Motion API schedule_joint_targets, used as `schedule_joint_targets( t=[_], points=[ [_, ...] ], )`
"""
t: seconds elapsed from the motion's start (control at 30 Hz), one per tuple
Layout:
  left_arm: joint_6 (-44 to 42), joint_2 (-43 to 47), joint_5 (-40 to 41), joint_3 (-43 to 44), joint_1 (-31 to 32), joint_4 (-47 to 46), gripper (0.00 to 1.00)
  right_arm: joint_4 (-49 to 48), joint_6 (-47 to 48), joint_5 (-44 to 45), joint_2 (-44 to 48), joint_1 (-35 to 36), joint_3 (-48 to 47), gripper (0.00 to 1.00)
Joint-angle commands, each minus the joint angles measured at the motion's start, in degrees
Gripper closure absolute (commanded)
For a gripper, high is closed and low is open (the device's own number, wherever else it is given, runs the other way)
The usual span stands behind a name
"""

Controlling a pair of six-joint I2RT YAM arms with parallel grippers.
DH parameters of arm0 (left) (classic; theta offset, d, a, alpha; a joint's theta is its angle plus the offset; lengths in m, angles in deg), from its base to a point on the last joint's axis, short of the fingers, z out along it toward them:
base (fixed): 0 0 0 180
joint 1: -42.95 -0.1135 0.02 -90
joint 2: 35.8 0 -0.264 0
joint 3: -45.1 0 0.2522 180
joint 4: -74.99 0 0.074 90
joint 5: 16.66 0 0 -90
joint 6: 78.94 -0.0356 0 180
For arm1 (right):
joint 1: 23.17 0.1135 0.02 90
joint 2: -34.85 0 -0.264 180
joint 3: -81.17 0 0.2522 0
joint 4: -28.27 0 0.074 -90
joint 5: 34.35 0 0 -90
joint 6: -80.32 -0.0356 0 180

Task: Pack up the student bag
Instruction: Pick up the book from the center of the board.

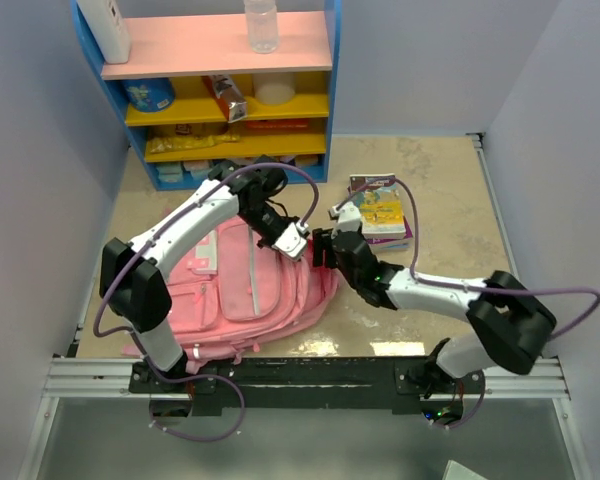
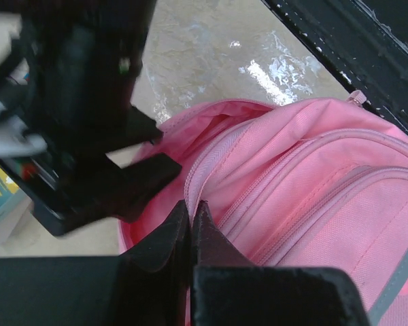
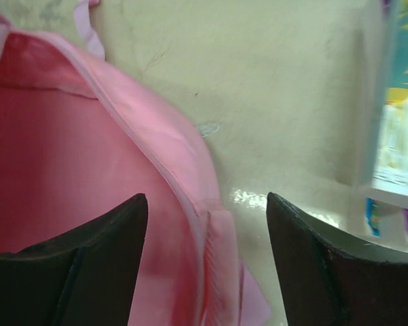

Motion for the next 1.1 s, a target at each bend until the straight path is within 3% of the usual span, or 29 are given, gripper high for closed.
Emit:
schedule_joint_targets(
  t=[0.0, 0.07, 0.13, 0.2, 0.23, 0.27, 0.37, 0.43, 0.63, 0.93, 1.0, 1.07],
  points=[
    [-2.41, 3.7, -0.32, 0.59, 0.28, 1.44, 1.0, 1.61, 2.4, -6.17, -6.13, -0.04, -7.49, 0.27],
    [-2.59, 3.88, 0.03, 0.41, 0.28, 1.44, 1.0, 2.32, 3.72, -7.05, -9.47, -0.04, -9.78, 0.28],
    [-2.68, 3.88, 0.29, 0.24, 0.28, 1.44, 1.0, 2.23, 4.51, -7.31, -11.32, -0.56, -11.01, 0.36],
    [-3.11, 3.97, 0.99, 0.06, 0.28, 1.44, 1.0, 2.85, 2.07, -6.62, -13.17, -2.57, -11.8, 0.66],
    [-3.38, 4.06, 1.61, -0.46, 0.28, 1.44, 1.0, 2.85, 0.75, -6.35, -13.35, -3.54, -12.07, 0.92],
    [-4.07, 4.23, 2.4, -0.82, 0.28, 1.44, 1.0, 2.33, -1.53, -6.61, -13.36, -4.68, -11.98, 0.99],
    [-6.27, 4.41, 8.63, -3.19, -0.42, 1.35, 1.0, 2.76, -3.56, -3.9, -12.39, -6.8, -11.63, 1.0],
    [-6.98, 3.88, 10.84, -3.72, -4.09, 1.35, 1.0, 2.85, -4.01, -1.0, -10.29, -7.42, -10.41, 1.0],
    [-8.3, 2.38, 8.47, -0.65, -14.3, 1.35, 1.0, 4.69, -6.73, 2.79, -4.32, -7.51, -5.13, 1.0],
    [-8.57, 2.3, 5.14, 1.81, -15.98, 1.35, 1.0, 6.9, -11.75, -0.18, -0.79, -6.98, 0.05, 1.0],
    [-8.04, 2.91, 3.9, 0.86, -15.63, 1.35, 1.0, 6.72, -11.22, -2.82, -0.61, -6.45, -0.12, 0.93],
    [-7.86, 4.14, 4.33, -0.37, -14.58, 1.35, 1.0, 7.5, -9.82, -6.06, 0.96, -6.54, -1.34, 0.72]
  ],
)
